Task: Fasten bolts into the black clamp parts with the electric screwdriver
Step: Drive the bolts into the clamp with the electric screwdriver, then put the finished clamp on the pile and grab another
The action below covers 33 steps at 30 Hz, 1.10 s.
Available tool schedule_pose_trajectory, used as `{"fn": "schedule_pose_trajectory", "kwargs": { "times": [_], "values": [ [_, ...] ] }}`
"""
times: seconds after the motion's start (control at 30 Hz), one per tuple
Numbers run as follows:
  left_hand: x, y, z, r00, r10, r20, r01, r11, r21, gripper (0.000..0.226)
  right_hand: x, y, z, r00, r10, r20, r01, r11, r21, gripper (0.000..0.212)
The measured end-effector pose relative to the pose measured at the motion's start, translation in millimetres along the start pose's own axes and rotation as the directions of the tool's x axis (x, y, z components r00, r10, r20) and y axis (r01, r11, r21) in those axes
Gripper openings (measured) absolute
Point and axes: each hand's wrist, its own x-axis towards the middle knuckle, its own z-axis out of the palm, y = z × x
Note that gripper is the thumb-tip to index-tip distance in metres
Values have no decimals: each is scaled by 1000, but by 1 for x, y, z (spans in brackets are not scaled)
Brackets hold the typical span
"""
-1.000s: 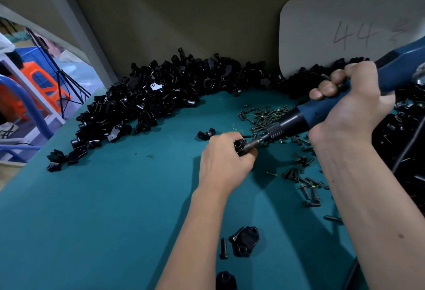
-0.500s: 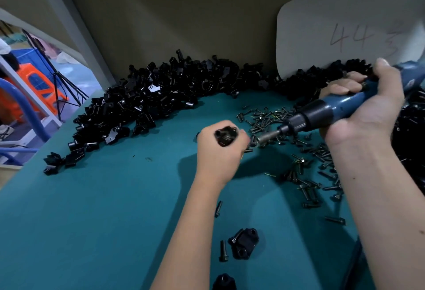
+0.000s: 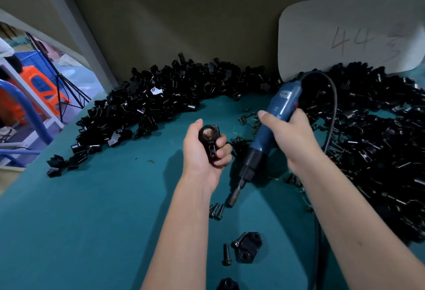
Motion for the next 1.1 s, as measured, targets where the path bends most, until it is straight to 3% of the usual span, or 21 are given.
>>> {"fn": "schedule_pose_trajectory", "kwargs": {
  "times": [0.13, 0.27, 0.43, 0.57, 0.7, 0.8, 0.87, 0.97, 1.1],
  "values": [
    [2, -2, 0, 1000, 9, -21, -8, 1000, 16, 58, 1, 7, -1, 996, -70, 62, 86, 946, -312, 38],
    [3, -4, 1, 994, 83, -66, -72, 985, 158, 51, 2, 0, -8, 960, -279, 2, 230, 790, -568, 27],
    [-1, -7, 4, 979, 194, -63, -161, 925, 345, 54, 0, -3, -14, 920, -388, 62, 292, 570, -768, 17],
    [-5, -9, 7, 983, 183, -12, -165, 915, 369, 52, -2, -4, -15, 898, -436, 59, 305, 520, -798, 11],
    [-4, -10, 9, 986, 167, 28, -166, 923, 347, 36, -2, -4, -17, 851, -522, 63, 366, 502, -784, 9],
    [-2, -14, 14, 969, 248, -8, -230, 908, 350, 28, -9, -12, -6, 725, -587, 360, 672, 489, -555, 17],
    [0, -16, 15, 939, 335, -83, -271, 865, 422, 25, -17, -12, 6, 669, -555, 495, 743, 530, -409, 20],
    [2, -17, 11, 908, 398, -130, -285, 814, 506, 30, -18, -9, 14, 687, -520, 507, 716, 605, -348, 17],
    [4, -19, 11, 856, 515, -49, -398, 717, 572, 25, -15, -9, 10, 692, -479, 541, 707, 603, -370, 19]
  ]
}}
